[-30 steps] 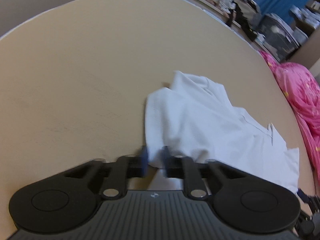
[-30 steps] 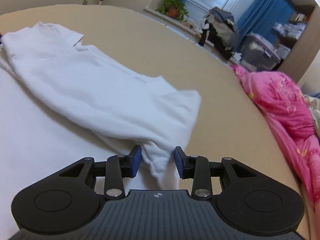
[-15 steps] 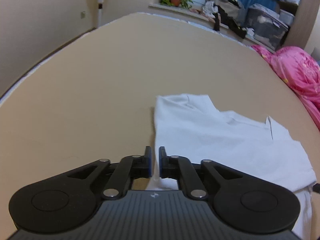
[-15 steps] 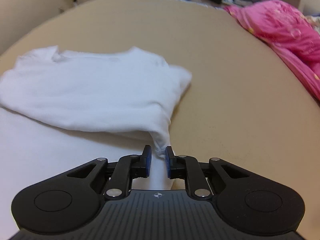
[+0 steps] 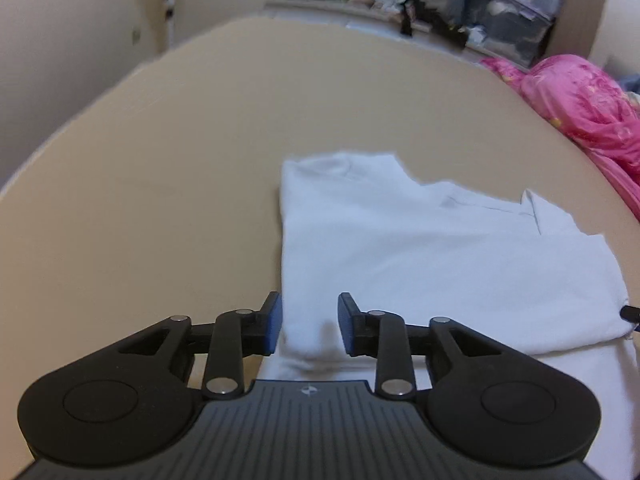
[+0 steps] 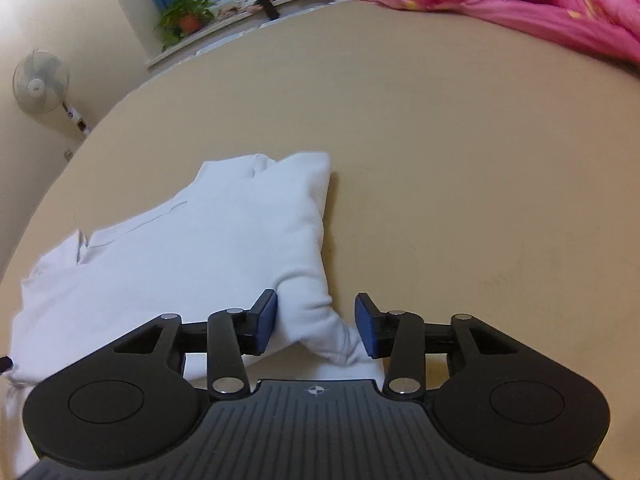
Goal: Fold small clothes
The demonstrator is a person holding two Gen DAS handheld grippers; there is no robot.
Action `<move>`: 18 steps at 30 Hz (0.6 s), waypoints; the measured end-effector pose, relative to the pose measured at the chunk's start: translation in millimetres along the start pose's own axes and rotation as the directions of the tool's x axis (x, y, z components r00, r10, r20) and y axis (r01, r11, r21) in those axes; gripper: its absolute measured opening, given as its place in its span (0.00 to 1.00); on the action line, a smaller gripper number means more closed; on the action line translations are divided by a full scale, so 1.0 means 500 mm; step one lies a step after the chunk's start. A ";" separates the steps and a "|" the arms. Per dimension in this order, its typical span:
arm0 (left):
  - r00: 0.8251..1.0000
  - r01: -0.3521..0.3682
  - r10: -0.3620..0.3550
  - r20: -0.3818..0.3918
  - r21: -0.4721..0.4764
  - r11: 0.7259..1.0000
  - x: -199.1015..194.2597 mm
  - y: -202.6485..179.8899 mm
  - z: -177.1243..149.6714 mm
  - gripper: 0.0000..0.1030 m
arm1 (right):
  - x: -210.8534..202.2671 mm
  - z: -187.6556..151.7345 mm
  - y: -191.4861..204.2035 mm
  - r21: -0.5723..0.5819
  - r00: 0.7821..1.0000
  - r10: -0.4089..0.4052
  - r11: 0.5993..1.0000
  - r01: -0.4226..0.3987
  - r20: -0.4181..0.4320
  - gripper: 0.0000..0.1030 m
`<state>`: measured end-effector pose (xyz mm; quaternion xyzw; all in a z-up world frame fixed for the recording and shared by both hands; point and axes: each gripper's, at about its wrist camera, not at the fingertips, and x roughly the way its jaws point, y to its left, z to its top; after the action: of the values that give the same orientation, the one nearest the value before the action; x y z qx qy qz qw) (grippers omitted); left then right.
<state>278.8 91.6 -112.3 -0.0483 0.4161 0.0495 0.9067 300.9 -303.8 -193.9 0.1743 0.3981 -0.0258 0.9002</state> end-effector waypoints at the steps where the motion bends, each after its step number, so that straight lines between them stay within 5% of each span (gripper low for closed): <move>1: 0.999 -0.027 0.028 -0.036 0.020 0.999 0.015 -0.005 -0.007 0.37 | -0.001 -0.005 -0.002 -0.023 1.000 -0.015 1.000 0.015 -0.012 0.46; 3: 0.993 -0.048 0.050 -0.107 0.027 0.998 0.032 -0.006 -0.024 0.39 | -0.016 -0.004 -0.012 0.010 0.998 -0.049 0.999 0.050 -0.046 0.51; 7: 0.999 -0.042 0.041 0.027 0.044 0.998 -0.106 -0.018 -0.005 0.38 | -0.146 -0.012 0.013 0.007 0.983 -0.181 0.983 0.181 0.041 0.45; 12: 0.987 0.001 -0.014 0.162 0.080 0.997 -0.331 -0.040 -0.063 0.45 | -0.345 -0.092 0.040 -0.031 0.984 -0.039 0.999 0.045 0.175 0.45; 14: 0.982 0.026 -0.043 0.181 0.098 0.995 -0.398 -0.048 -0.128 0.63 | -0.397 -0.133 0.045 -0.041 0.979 0.008 0.999 0.001 0.205 0.47; 18: 0.985 0.001 -0.027 0.168 0.148 0.989 -0.448 -0.062 -0.295 0.66 | -0.417 -0.239 0.028 -0.054 0.987 0.046 0.998 -0.038 0.153 0.49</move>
<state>26.9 30.6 -36.6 0.0204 0.3397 0.0160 0.9402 77.1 -269.9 -112.8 0.1571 0.3242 -0.0102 0.9328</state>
